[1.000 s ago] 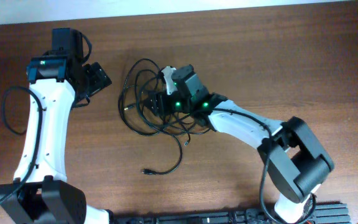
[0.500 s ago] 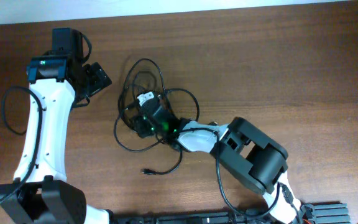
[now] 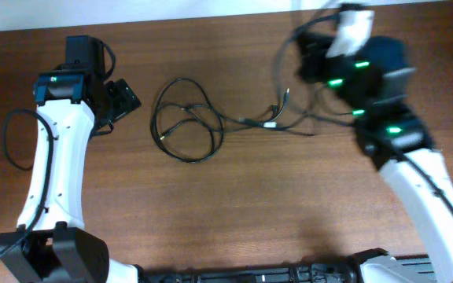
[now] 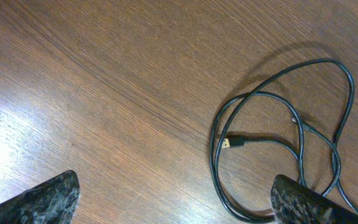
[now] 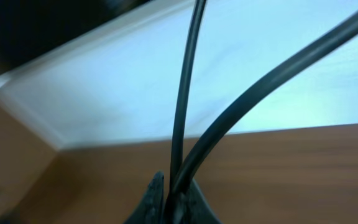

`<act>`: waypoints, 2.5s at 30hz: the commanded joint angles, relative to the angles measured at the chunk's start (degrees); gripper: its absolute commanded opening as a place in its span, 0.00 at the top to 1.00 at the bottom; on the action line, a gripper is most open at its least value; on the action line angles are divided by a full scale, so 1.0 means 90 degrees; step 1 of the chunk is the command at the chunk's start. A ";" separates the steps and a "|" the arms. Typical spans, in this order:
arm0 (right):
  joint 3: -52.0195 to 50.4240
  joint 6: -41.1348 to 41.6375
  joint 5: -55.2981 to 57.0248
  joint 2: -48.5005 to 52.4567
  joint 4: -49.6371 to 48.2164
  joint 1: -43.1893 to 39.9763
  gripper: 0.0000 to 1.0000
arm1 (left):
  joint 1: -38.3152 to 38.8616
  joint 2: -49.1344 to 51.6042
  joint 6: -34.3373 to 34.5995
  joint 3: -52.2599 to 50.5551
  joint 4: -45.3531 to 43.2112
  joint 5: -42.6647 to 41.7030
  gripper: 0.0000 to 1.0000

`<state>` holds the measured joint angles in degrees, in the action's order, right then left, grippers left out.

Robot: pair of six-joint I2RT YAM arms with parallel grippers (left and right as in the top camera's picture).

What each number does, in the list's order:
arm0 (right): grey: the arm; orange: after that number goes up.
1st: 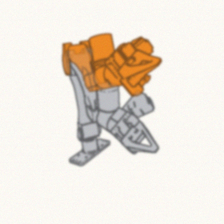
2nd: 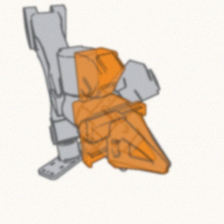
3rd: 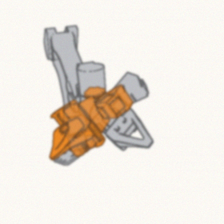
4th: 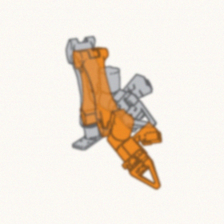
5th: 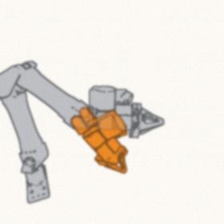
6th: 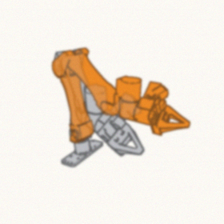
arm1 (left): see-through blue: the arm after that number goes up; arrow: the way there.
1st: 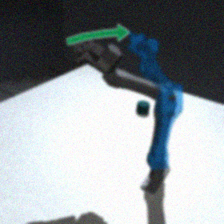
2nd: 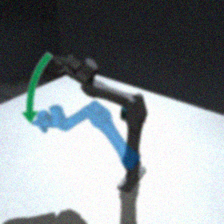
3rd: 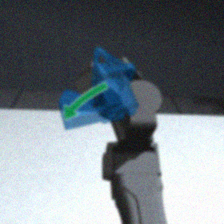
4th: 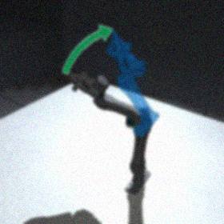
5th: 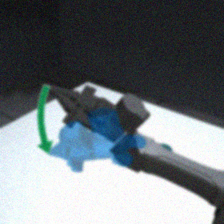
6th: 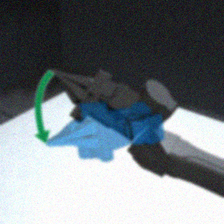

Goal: Untangle cables
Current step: 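Drag a cable strand with the right gripper to the upper right table, then reach the right gripper back and grasp the remaining cable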

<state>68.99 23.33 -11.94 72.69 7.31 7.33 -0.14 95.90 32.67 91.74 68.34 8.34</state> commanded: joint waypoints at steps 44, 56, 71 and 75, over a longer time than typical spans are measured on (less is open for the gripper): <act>0.3852 -0.3157 -0.1003 0.4619 0.3815 0.0770 0.00 | -0.0044 -0.0032 0.0083 0.0085 0.0010 0.0000 0.01; 0.1056 -0.3181 -0.0913 0.4668 0.2118 0.4058 0.18 | -0.0044 -0.0032 0.0083 0.0085 0.0007 0.0000 0.01; 0.0097 -0.3181 -0.0595 0.5287 -0.0901 0.4308 0.96 | -0.0044 -0.0032 0.0083 0.0085 0.0010 0.0000 0.01; 0.0121 -0.3179 -0.0600 0.5022 -0.0937 0.4218 0.96 | -0.0044 -0.0032 0.0083 0.0085 0.0010 0.0000 0.01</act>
<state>70.22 -4.93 -17.82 119.66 -1.15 45.95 -0.21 95.90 32.67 91.74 68.34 8.32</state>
